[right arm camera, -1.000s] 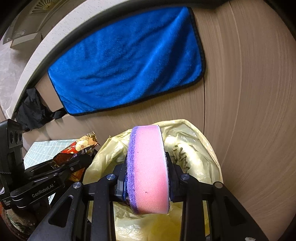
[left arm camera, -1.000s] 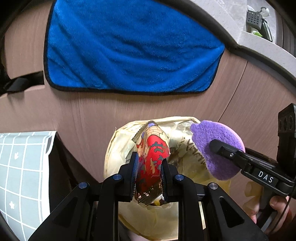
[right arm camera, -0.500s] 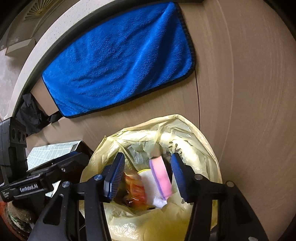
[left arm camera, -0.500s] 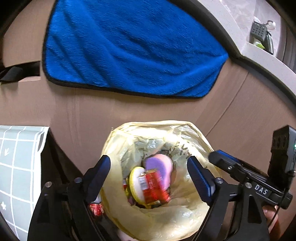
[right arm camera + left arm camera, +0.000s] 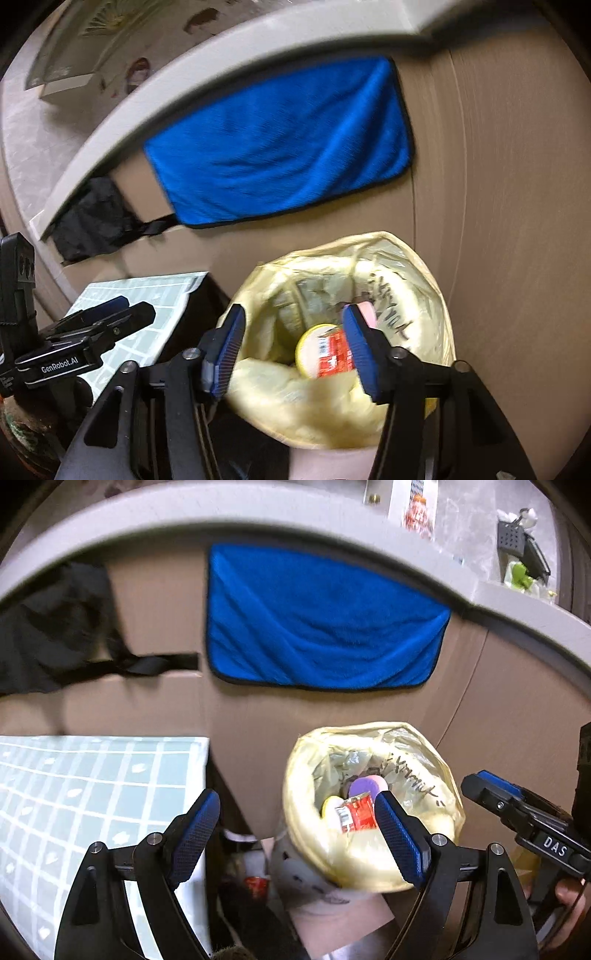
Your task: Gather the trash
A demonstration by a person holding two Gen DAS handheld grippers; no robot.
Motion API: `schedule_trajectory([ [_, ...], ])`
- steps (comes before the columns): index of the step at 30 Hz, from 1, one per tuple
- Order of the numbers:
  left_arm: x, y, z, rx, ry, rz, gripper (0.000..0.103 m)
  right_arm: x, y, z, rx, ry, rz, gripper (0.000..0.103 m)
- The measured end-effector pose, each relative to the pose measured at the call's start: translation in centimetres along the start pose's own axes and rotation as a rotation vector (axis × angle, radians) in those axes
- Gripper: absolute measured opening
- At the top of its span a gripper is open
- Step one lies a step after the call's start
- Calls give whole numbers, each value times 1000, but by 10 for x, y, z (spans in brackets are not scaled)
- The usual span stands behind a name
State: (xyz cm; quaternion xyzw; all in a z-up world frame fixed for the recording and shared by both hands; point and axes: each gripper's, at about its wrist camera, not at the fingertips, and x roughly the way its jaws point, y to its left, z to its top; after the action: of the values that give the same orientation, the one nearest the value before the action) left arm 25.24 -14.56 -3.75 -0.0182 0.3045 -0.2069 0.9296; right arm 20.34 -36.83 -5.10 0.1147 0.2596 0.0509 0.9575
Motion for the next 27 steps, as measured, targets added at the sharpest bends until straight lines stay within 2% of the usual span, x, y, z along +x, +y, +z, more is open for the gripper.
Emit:
schedule_trajectory([
  [8, -92, 10, -31, 4, -59, 138, 86, -62, 65, -30, -143, -24, 2, 59],
  [14, -154, 22, -65, 37, -108, 225, 86, -102, 94, -55, -141, -50, 12, 60],
  [16, -170, 25, -74, 35, -123, 240, 86, -115, 104, -62, -141, -67, 13, 61],
  [20, -204, 32, -92, 13, -158, 263, 86, -141, 137, -84, -204, -123, -46, 62],
  [24, -231, 37, -103, 2, -193, 272, 86, -153, 156, -99, -201, -129, -6, 62],
  [27, -246, 39, -110, -4, -207, 281, 86, -158, 166, -110, -200, -129, -8, 62],
])
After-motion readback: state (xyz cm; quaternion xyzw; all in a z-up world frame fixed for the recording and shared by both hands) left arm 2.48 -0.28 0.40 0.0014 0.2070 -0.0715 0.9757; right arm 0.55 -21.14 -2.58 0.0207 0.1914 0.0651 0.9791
